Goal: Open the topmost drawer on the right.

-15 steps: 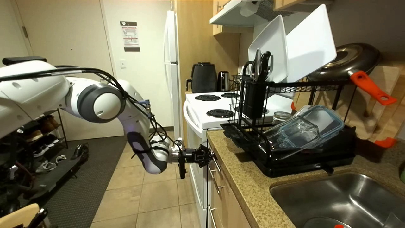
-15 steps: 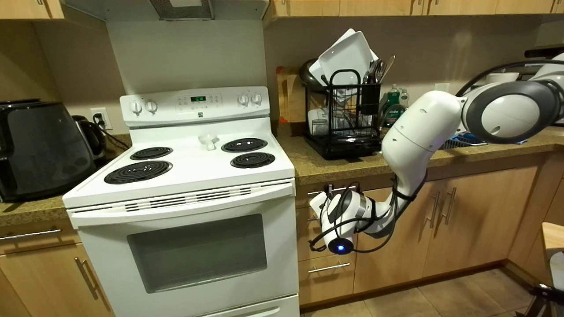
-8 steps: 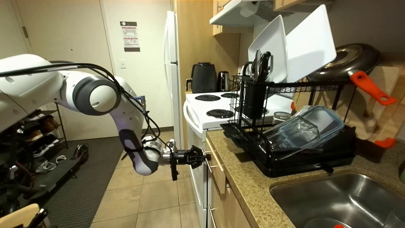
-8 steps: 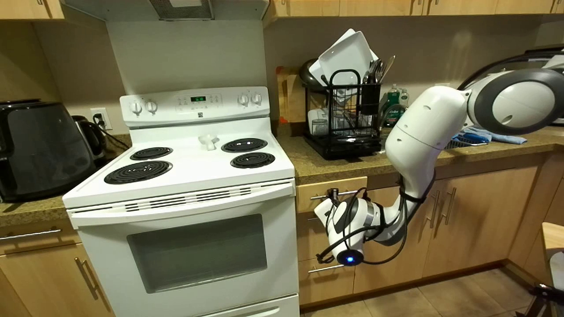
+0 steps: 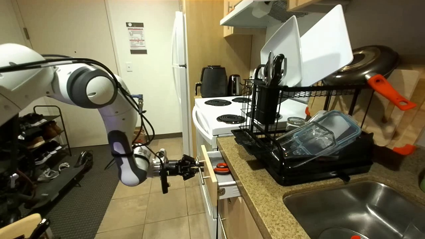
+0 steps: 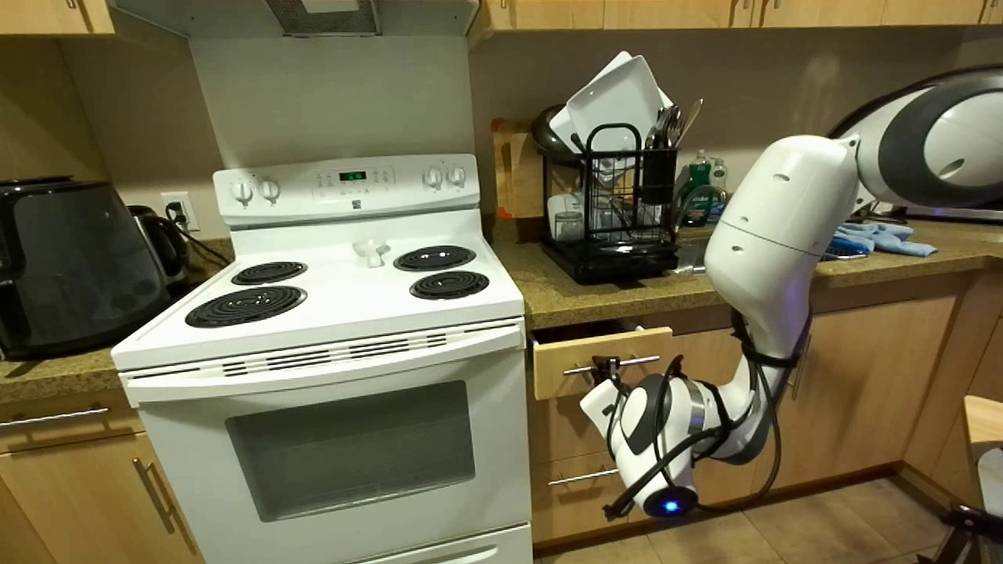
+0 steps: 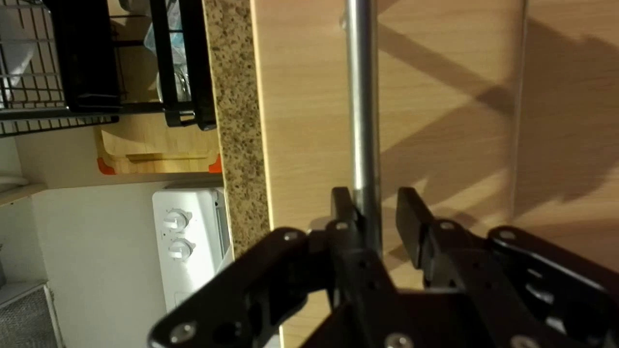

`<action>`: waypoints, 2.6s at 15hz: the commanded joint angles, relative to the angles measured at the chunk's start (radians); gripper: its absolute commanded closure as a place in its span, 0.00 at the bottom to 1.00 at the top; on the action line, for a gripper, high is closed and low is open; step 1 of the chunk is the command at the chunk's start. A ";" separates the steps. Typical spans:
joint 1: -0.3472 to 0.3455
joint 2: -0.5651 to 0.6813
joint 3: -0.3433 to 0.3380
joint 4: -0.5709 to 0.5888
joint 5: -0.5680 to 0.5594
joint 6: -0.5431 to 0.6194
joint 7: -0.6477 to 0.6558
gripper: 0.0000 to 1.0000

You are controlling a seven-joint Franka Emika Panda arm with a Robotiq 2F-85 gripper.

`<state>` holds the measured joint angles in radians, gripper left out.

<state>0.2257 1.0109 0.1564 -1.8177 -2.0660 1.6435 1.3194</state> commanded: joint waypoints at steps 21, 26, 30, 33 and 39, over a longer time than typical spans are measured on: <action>-0.366 -0.694 0.263 -0.431 0.685 1.029 -0.609 0.00; -0.589 -0.629 0.437 -0.313 1.118 0.872 -0.943 0.00; -0.600 -0.630 0.453 -0.160 1.357 0.726 -1.117 0.00; -0.373 -0.648 0.217 -0.083 1.632 0.689 -1.329 0.00; -0.231 -0.620 0.066 -0.008 1.821 0.520 -1.596 0.00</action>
<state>-0.0536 0.3720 0.2851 -1.8653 -0.2865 2.2380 -0.1843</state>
